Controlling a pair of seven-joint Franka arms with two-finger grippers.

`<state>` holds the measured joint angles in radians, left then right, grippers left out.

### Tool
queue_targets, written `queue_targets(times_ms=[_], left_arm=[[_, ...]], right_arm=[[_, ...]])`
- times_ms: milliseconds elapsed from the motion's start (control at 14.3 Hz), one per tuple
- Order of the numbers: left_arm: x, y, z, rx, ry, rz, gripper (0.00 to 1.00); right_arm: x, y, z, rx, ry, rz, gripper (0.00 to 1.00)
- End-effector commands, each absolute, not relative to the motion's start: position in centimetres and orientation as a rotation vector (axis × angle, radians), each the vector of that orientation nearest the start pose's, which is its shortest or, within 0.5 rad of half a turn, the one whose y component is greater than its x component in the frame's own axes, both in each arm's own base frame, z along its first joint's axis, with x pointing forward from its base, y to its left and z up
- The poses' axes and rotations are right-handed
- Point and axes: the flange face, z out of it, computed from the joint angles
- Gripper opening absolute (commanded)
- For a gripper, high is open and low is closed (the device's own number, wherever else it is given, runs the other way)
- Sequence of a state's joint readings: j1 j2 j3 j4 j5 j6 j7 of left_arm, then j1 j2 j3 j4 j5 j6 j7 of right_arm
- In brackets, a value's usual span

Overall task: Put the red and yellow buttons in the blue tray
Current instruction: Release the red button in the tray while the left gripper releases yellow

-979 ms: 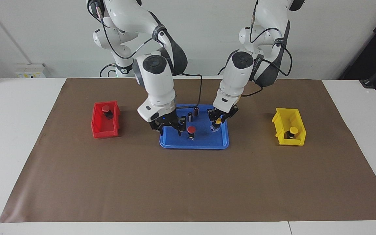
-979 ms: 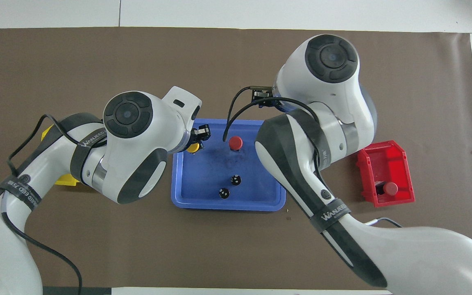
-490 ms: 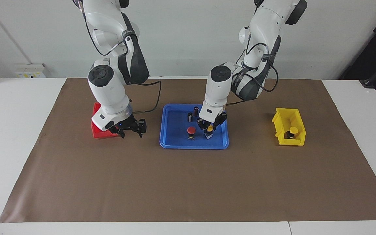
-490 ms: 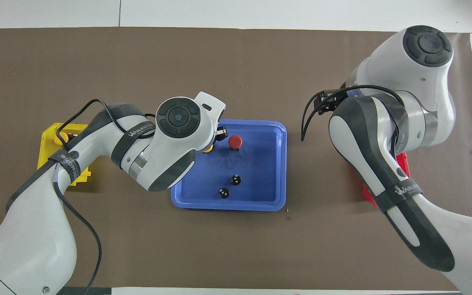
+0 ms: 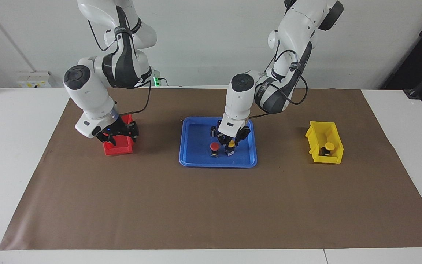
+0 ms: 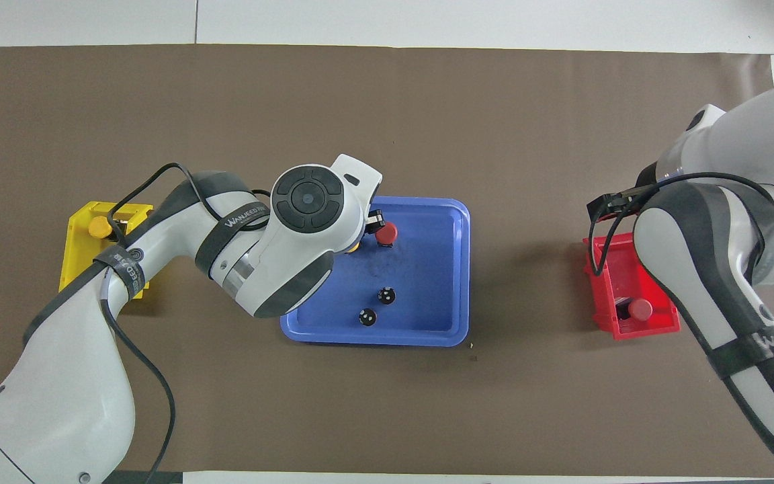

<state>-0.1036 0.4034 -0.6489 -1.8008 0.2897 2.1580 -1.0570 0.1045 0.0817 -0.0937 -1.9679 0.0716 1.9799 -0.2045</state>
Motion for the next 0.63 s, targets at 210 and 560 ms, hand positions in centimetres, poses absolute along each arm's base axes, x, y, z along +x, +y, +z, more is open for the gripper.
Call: queue_targets(times_ms=[210,560], left_arm=[[50.4,-40.6,36.4,-3.16,-0.328,-0.075,0.1],[50.7,-40.5,36.7,-3.17,-0.34,-0.087,0.49]], right_arm=[[51.9,-0.7,41.4,-3.062,-0.294,0.061,0.76],[50.9,-0.7,39.7,-3.075,-0.263,-0.029,0.74]])
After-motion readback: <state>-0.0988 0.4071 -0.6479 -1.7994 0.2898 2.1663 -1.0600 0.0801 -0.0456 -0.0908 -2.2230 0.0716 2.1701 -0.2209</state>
